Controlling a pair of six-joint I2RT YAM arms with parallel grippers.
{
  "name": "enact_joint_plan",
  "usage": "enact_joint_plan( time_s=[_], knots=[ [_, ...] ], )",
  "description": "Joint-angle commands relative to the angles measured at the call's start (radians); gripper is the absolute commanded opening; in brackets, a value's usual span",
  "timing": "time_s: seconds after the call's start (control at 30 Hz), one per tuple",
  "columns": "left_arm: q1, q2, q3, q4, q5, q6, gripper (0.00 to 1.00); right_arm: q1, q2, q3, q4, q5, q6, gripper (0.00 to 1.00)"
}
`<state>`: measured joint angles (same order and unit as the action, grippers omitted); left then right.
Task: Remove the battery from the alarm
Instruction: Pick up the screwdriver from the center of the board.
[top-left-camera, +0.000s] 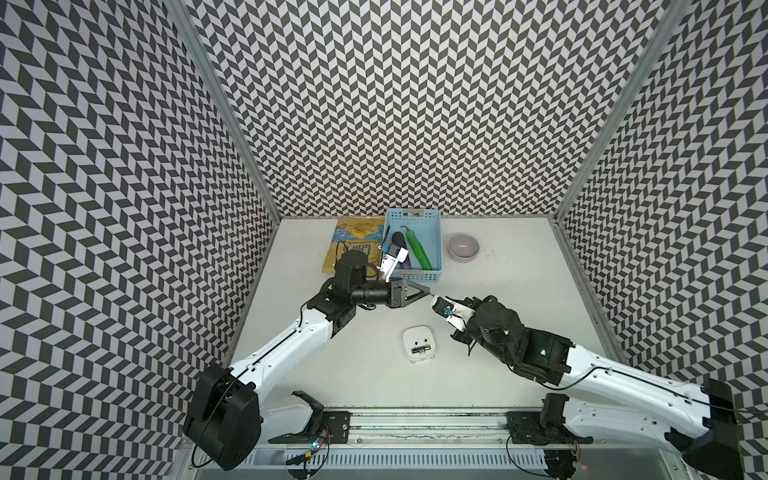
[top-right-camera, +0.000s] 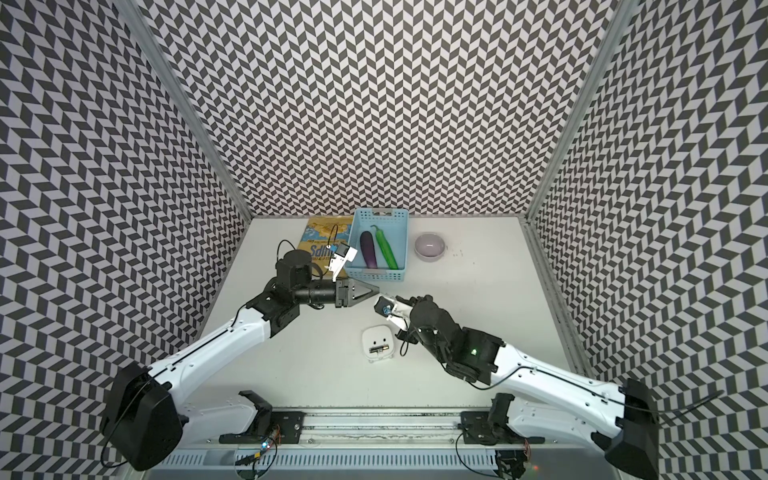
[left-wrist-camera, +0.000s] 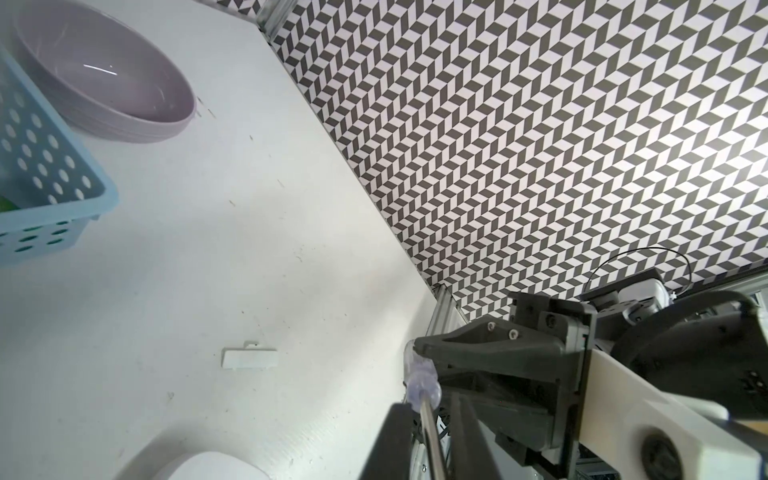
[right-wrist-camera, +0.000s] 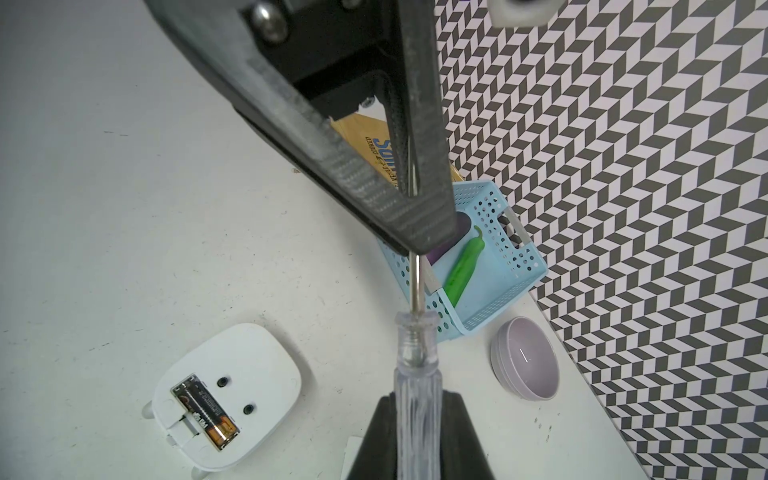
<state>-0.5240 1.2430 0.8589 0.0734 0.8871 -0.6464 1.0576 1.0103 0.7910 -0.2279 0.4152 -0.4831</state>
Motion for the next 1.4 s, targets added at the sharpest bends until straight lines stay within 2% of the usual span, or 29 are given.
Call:
enact_joint_plan(
  time_s=[0.0, 0.07, 0.2, 0.27, 0.3, 0.37, 0.43, 0.5, 0.57, 0.67, 0.77, 0.87, 1.0, 1.13, 1.37],
  knots=[
    [-0.007, -0.002, 0.036, 0.013, 0.008, 0.008, 0.06, 0.008, 0.010, 0.027, 0.071, 0.015, -0.013, 0.00],
    [-0.010, -0.001, 0.039, 0.010, 0.009, 0.012, 0.00, 0.008, 0.014, 0.025, 0.077, 0.031, -0.003, 0.00],
    [-0.011, -0.011, 0.039, 0.001, 0.002, 0.017, 0.00, 0.007, 0.015, 0.030, 0.063, 0.031, 0.010, 0.03],
    [-0.007, -0.020, 0.039, 0.000, -0.020, 0.010, 0.00, 0.002, 0.006, 0.034, 0.055, 0.010, 0.032, 0.13],
    [-0.003, -0.027, 0.032, 0.008, -0.042, -0.003, 0.00, -0.014, -0.007, 0.041, 0.049, -0.037, 0.056, 0.23],
    [0.010, -0.050, -0.007, 0.088, -0.079, -0.073, 0.00, -0.083, -0.046, 0.052, 0.050, -0.201, 0.116, 0.49],
    [0.021, -0.093, -0.094, 0.267, -0.133, -0.193, 0.00, -0.198, -0.104, 0.044, 0.084, -0.450, 0.202, 0.71],
    [0.022, -0.135, -0.188, 0.451, -0.218, -0.303, 0.00, -0.303, -0.157, 0.008, 0.175, -0.660, 0.317, 0.87],
    [0.013, -0.168, -0.293, 0.672, -0.314, -0.411, 0.00, -0.402, -0.193, -0.056, 0.330, -0.865, 0.487, 0.93],
    [-0.015, -0.187, -0.415, 0.940, -0.443, -0.520, 0.00, -0.512, -0.182, -0.178, 0.690, -1.078, 0.858, 0.94],
    [-0.062, -0.199, -0.468, 1.054, -0.531, -0.539, 0.00, -0.540, -0.117, -0.288, 1.033, -1.133, 1.245, 0.97],
    [-0.110, -0.214, -0.480, 1.069, -0.588, -0.530, 0.00, -0.537, -0.041, -0.329, 1.248, -1.151, 1.475, 0.97],
    [-0.136, -0.204, -0.478, 1.071, -0.601, -0.533, 0.00, -0.530, 0.007, -0.342, 1.381, -1.160, 1.607, 0.95],
    [-0.156, -0.174, -0.467, 1.096, -0.594, -0.544, 0.00, -0.505, 0.032, -0.321, 1.365, -1.149, 1.608, 0.91],
    [-0.188, -0.141, -0.442, 1.114, -0.588, -0.546, 0.00, -0.490, 0.109, -0.252, 1.347, -1.127, 1.614, 0.77]
  ],
)
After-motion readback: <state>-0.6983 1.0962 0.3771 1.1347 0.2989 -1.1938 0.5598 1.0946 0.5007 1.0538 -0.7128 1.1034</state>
